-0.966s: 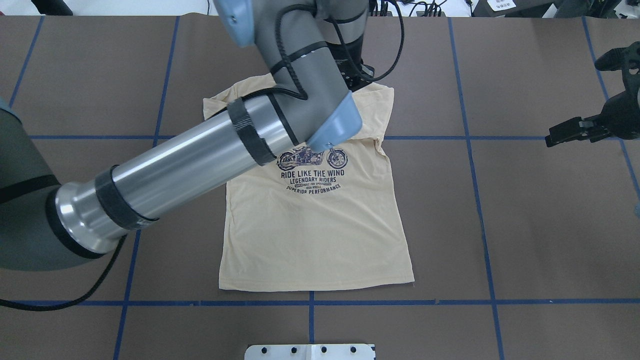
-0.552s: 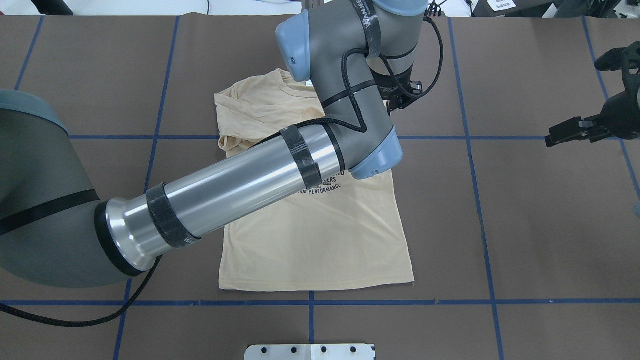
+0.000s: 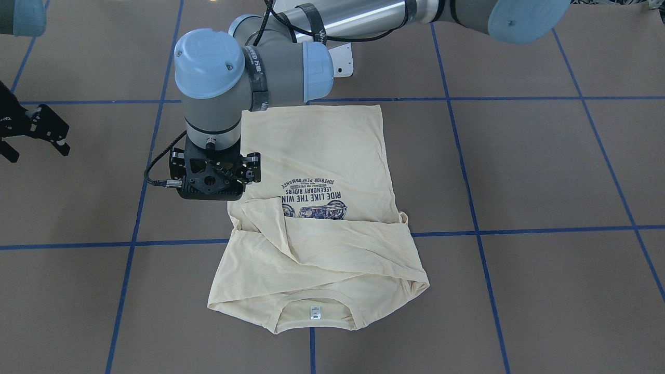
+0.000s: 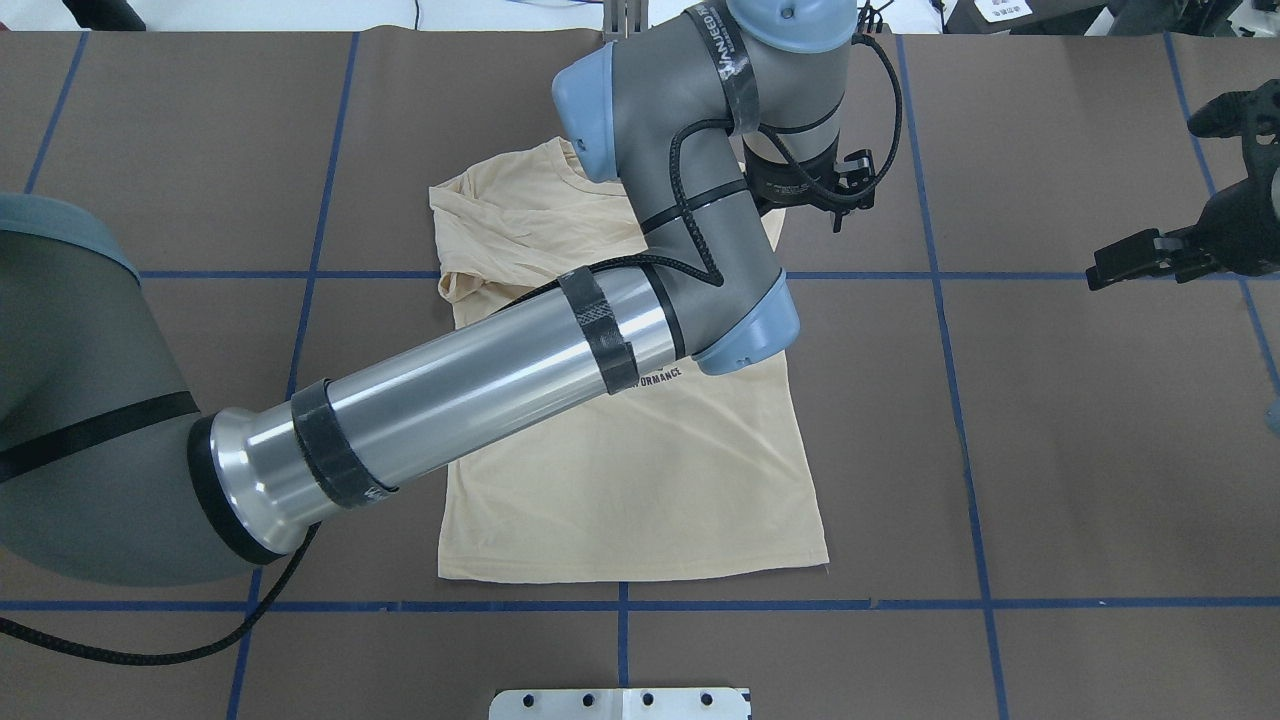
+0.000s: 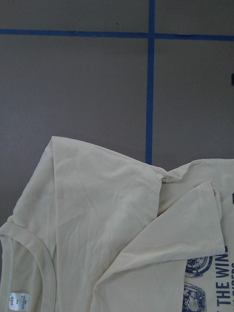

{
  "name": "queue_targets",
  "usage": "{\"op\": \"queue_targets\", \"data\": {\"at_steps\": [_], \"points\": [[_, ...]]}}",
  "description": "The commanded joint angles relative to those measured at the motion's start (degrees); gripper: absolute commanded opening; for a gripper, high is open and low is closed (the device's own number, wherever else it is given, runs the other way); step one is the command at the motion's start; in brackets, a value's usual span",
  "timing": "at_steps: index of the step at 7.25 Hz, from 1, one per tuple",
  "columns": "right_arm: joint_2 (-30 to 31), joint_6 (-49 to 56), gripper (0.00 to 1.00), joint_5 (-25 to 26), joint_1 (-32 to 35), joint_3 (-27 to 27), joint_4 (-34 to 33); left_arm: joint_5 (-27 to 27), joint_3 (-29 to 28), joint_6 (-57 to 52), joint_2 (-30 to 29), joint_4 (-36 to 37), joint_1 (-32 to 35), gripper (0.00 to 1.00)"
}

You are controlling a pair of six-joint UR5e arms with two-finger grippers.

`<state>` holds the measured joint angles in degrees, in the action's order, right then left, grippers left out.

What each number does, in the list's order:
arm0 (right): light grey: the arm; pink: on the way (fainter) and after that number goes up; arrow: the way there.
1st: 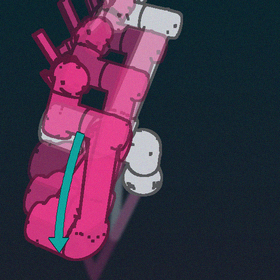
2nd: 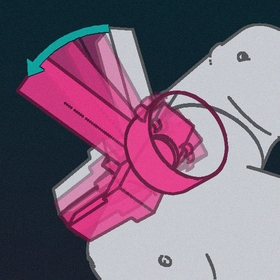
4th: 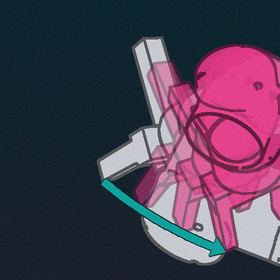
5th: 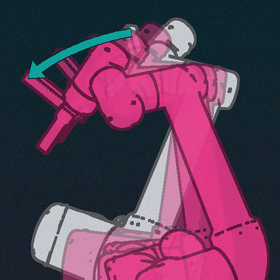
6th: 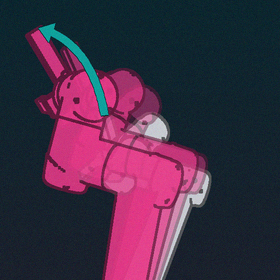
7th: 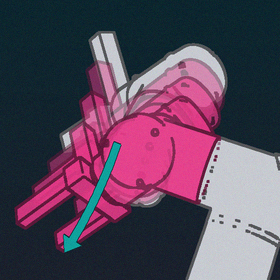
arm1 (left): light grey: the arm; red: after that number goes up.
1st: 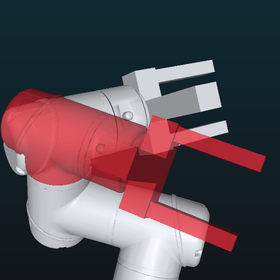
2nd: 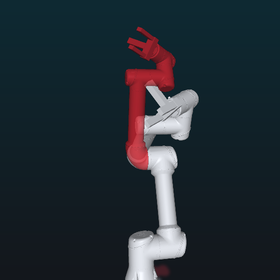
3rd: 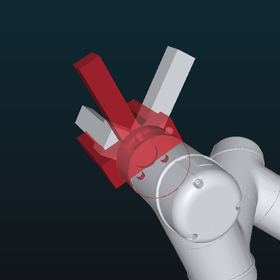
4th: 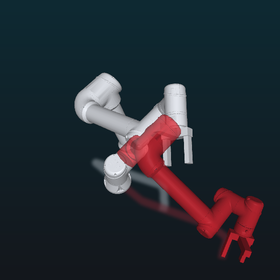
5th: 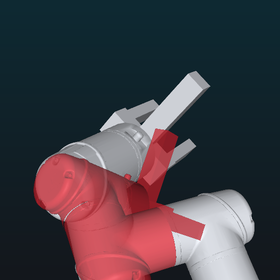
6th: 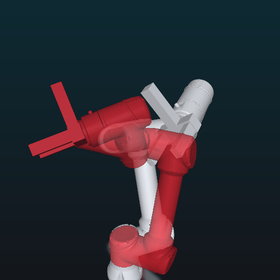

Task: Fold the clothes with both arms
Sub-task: 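Release the sleeve and move both grippers to the hem nearest the robot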

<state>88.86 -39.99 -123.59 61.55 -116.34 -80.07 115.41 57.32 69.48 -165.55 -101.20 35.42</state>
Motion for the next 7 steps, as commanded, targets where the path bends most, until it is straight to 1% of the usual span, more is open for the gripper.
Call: {"op": "queue_targets", "data": {"at_steps": [1,2,3,4,5,6,7], "points": [[-2.9,-8.6,0.99,0.4,-2.2,-0.2,0.2,0.1,11.7,-5.4,9.3,2.2,0.0,1.0],[-4.6,-13.6,0.99,1.0,-4.9,-0.4,0.2,0.0,18.0,-7.8,14.2,4.6,0.0,1.0],[-6.2,-19.4,0.99,5.5,-9.8,-1.4,0.2,-0.3,26.3,-8.1,20.9,4.8,0.0,1.0],[-6.6,-25.0,0.99,10.4,-15.4,-3.1,0.2,-0.4,35.6,-10.3,29.0,4.9,-0.1,1.0],[-6.6,-30.2,0.99,13.9,-20.4,-5.0,0.2,-0.9,42.3,-11.9,36.7,4.5,-1.0,1.0],[-6.5,-35.7,0.99,18.7,-26.3,-6.3,0.1,-5.8,46.4,-12.0,42.3,2.7,-3.9,1.0],[-6.5,-40.0,0.99,24.9,-33.2,-7.2,0.1,-8.8,49.0,-12.0,48.0,-1.0,-5.4,1.0]]}}
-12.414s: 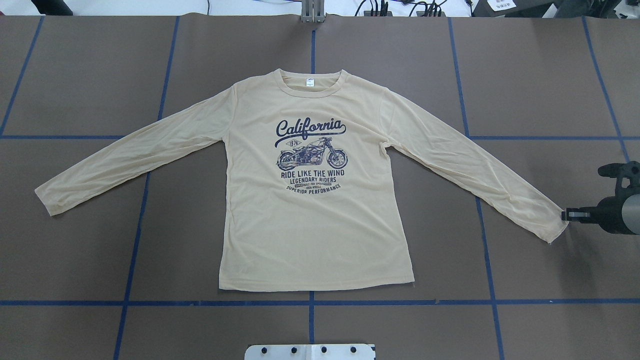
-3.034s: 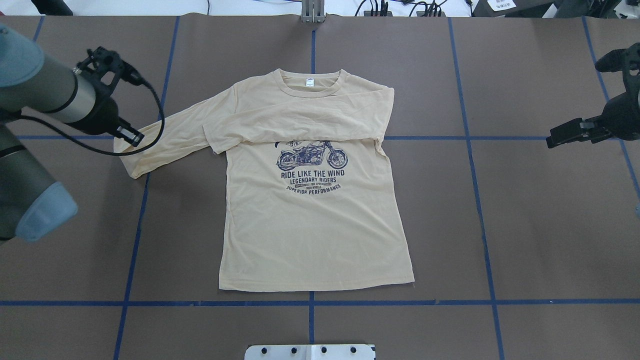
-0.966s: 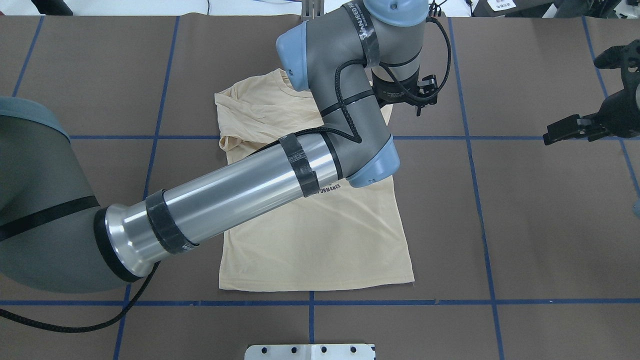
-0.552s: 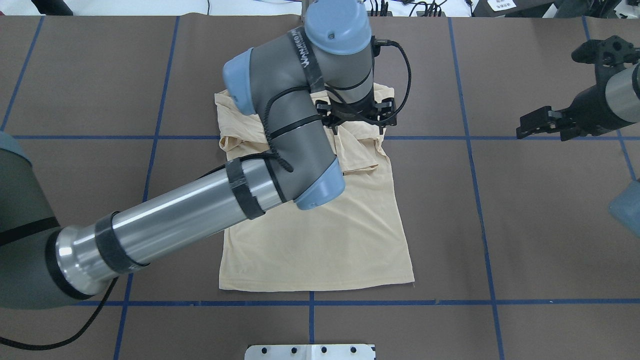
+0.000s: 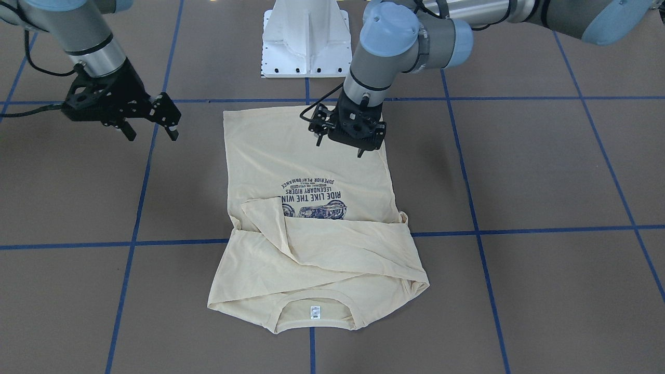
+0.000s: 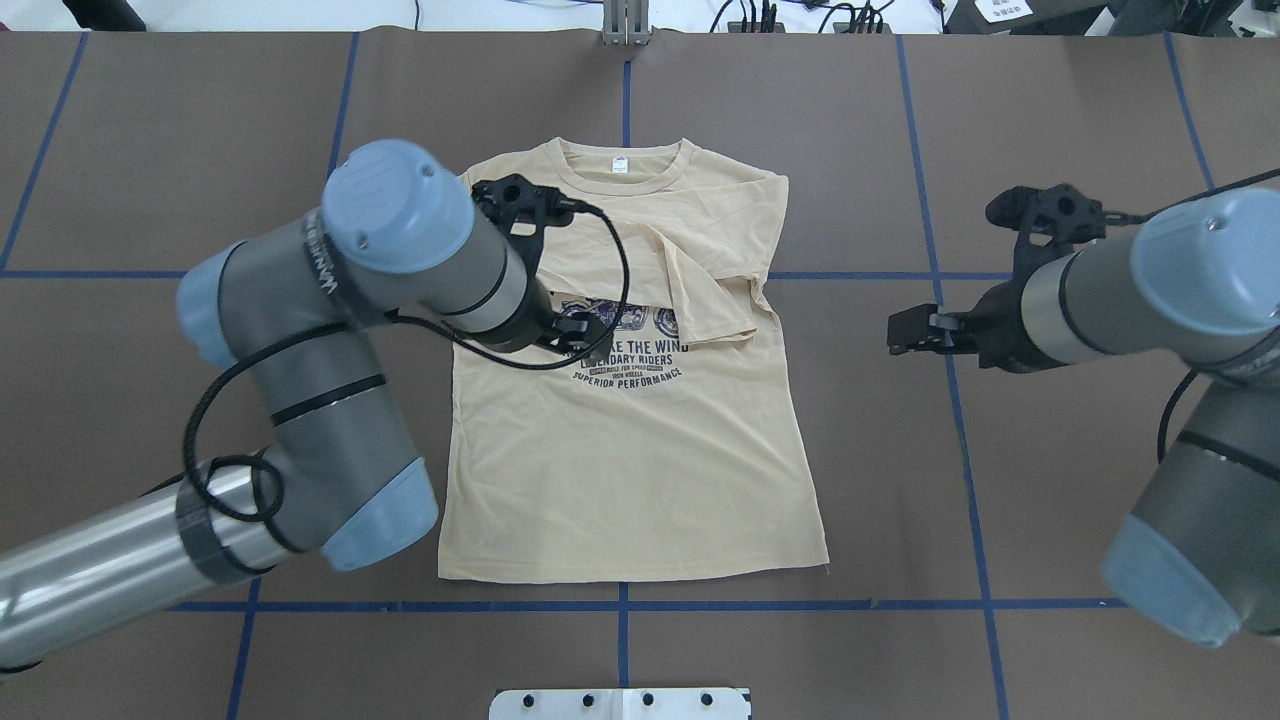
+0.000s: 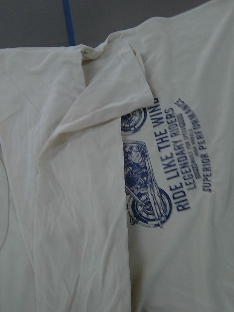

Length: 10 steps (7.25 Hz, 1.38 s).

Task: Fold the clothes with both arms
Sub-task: 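Release the sleeve and move both grippers to the hem nearest the robot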

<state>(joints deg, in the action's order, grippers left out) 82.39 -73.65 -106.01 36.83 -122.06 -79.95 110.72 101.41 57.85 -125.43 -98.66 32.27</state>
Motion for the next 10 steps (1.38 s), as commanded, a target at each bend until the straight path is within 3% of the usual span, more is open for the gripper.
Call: {"op": "queue_targets", "data": {"at_steps": [1,3,5,6,7,10], "points": [[0.1,-9.9,0.99,10.9,-13.7,-2.5,0.0,-4.2,6.9,0.1,14.0,-9.9,-3.3,1.0],[0.7,-15.5,0.99,18.2,-22.0,-2.7,-0.1,-7.9,8.5,3.6,22.2,-18.2,-7.1,1.0],[0.8,-16.1,0.99,18.6,-22.9,-2.6,-0.2,-14.5,8.5,17.3,22.3,-17.3,-14.7,1.0],[0.8,-16.1,0.99,18.6,-22.9,-2.6,-0.3,-14.9,8.6,18.3,21.8,-14.1,-15.3,0.99],[0.8,-16.1,0.99,18.6,-22.9,-2.6,-0.3,-14.7,8.8,18.4,21.0,-11.6,-15.3,0.9],[0.8,-16.2,0.99,18.6,-23.0,-2.6,-0.2,-14.6,9.0,18.4,21.0,-10.9,-18.2,0.5]]}}
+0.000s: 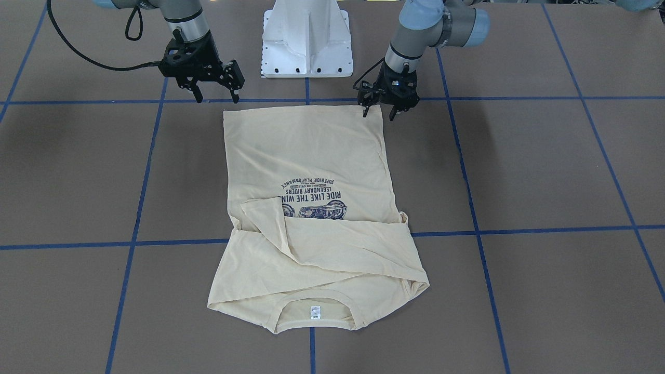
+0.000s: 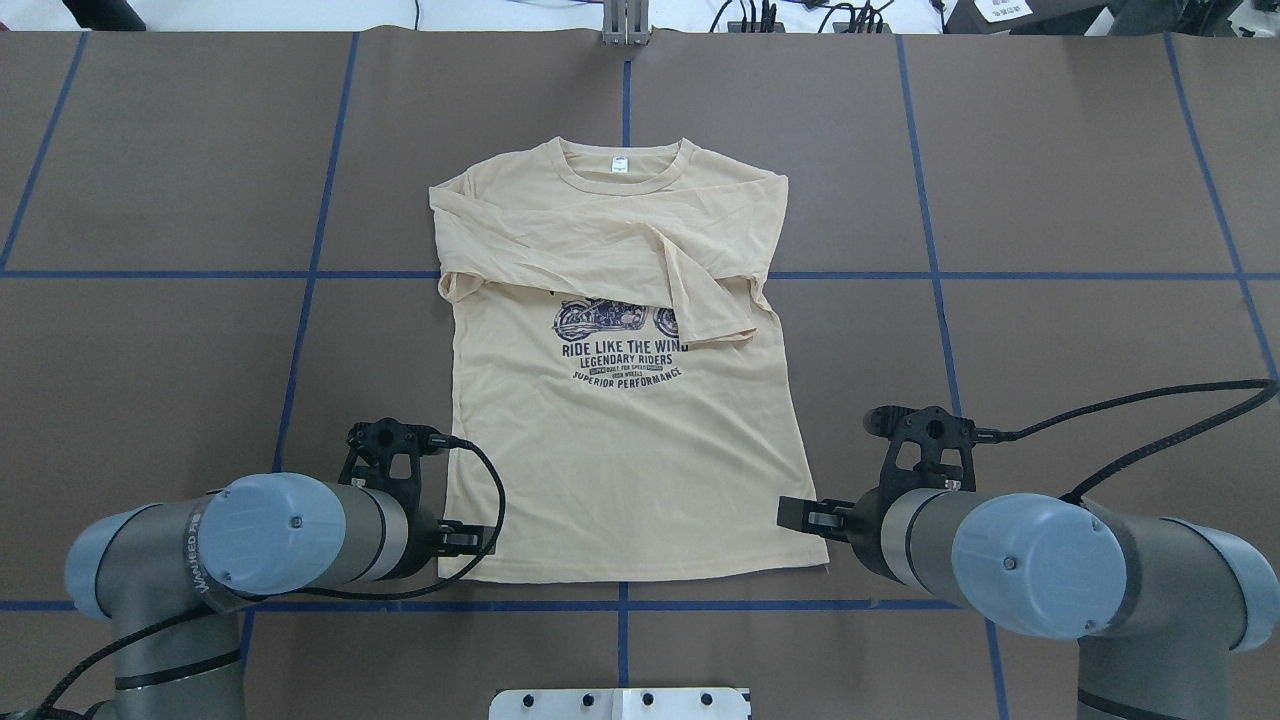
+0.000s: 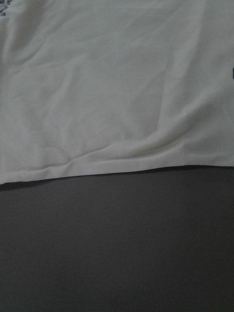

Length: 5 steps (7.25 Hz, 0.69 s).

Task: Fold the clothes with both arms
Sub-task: 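Grasp the hem corners with the left and right grippers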

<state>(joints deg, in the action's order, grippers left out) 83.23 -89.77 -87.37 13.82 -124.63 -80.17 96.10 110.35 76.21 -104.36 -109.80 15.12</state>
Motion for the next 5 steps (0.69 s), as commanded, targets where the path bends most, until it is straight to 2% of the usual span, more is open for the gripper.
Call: {"op": "queue_targets", "data": {"at_steps": [1,3,5], "points": [[-0.1,0.0,0.99,0.0,0.0,0.0,0.0,0.1,0.1,0.0,-0.1,0.3,-1.5,0.46],[-0.1,0.0,0.99,0.0,-0.1,0.0,-0.1,0.1,0.1,0.0,-1.7,3.5,-2.2,0.43],[-0.1,-0.2,0.99,0.0,-0.2,0.0,0.0,0.1,2.7,0.0,-2.1,9.1,-2.5,0.42]]}}
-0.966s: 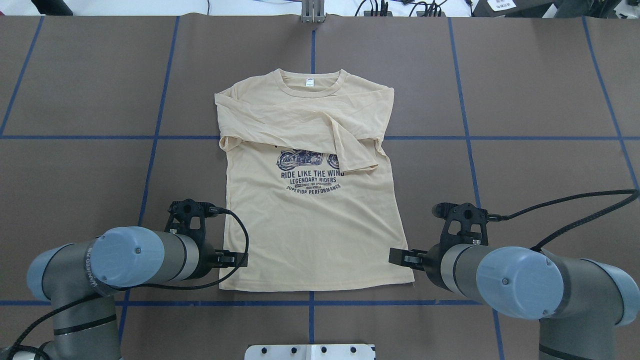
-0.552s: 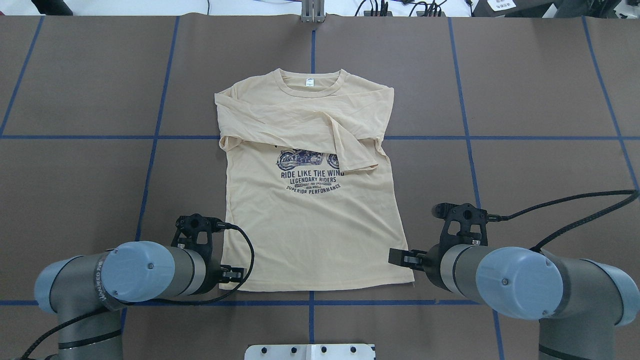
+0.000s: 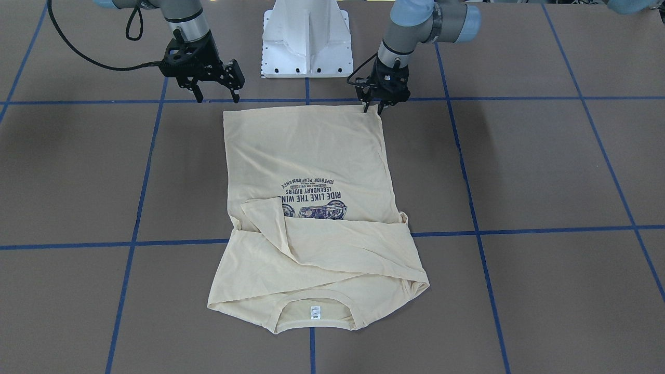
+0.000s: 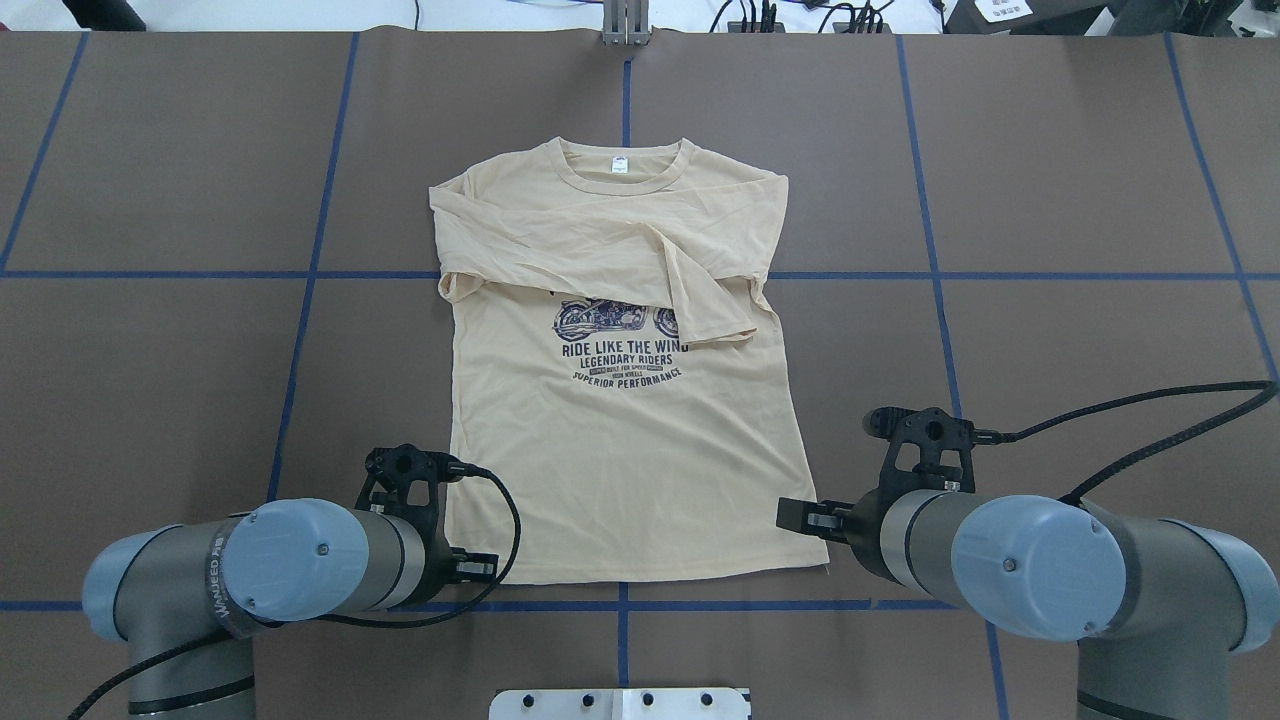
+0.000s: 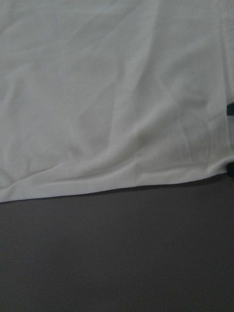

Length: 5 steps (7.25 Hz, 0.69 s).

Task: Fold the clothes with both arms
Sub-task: 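Grasp the hem corners with the left and right grippers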

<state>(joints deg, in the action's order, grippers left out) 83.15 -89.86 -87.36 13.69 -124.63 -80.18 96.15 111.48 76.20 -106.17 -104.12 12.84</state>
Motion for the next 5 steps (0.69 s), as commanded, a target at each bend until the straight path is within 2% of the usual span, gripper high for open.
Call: {"op": "queue_targets", "data": {"at_steps": [1,5], "points": [[0.0,-0.2,0.99,0.0,-0.1,0.0,0.0,0.0,1.8,0.0,-0.2,4.4,-0.4,0.42],[0.0,-0.2,0.99,0.8,-0.8,0.0,-0.1,0.0,1.1,-0.7,0.3,4.5,-0.5,0.38]]}}
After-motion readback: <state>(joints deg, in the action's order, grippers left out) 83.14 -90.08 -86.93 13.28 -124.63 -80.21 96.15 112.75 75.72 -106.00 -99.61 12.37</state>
